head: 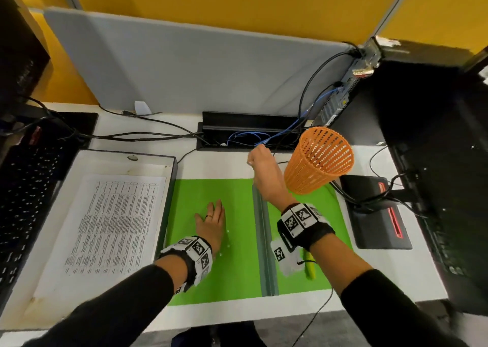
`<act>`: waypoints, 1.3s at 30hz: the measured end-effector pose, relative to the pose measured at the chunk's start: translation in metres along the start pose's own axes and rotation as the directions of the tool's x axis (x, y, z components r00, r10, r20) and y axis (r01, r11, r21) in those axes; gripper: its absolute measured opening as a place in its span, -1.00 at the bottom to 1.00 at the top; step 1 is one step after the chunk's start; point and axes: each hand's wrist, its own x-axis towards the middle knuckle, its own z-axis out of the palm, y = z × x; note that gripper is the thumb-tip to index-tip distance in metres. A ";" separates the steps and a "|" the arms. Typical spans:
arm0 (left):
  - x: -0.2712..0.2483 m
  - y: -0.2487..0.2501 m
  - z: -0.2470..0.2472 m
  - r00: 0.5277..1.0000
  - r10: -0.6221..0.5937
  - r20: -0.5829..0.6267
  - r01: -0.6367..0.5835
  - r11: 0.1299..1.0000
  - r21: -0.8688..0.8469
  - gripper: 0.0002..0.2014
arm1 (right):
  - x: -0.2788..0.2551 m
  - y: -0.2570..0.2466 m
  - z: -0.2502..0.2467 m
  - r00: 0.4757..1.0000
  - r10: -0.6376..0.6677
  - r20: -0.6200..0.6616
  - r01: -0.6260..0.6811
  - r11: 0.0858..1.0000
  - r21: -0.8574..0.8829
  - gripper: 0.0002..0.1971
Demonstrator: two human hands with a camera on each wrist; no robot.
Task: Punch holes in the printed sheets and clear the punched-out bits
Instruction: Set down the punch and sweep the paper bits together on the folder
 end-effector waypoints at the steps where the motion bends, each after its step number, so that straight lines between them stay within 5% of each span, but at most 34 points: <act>1: 0.001 0.000 -0.002 1.000 0.000 -0.003 0.000 1.000 0.020 0.09 | 0.003 0.005 -0.015 0.999 0.018 -0.045 -0.019 1.000 -0.018 -0.71; 5: 0.005 0.000 -0.006 1.000 0.005 -0.002 -0.005 0.999 0.035 -0.01 | 0.002 0.040 -0.076 0.973 0.168 -0.157 -0.175 0.984 -0.036 -0.77; 12: 0.006 -0.001 -0.005 1.000 0.002 0.018 -0.003 0.995 0.097 0.00 | -0.003 0.101 -0.108 0.899 0.431 -0.078 -0.435 0.899 -0.042 -0.89; 17: 0.004 -0.005 -0.005 1.000 0.020 -0.006 -0.019 0.992 0.124 -0.01 | 0.000 0.109 -0.110 0.883 0.465 -0.069 -0.466 0.885 0.005 -0.57; 23: 0.004 -0.008 -0.004 0.999 0.034 0.002 -0.034 0.993 0.109 -0.01 | 0.002 0.114 -0.108 0.851 0.521 -0.057 -0.523 0.852 -0.013 -0.88; 39: 0.005 -0.008 -0.005 0.999 0.041 0.005 -0.041 0.995 0.090 -0.03 | -0.007 0.112 -0.114 0.884 0.459 -0.092 -0.455 0.888 0.056 -0.87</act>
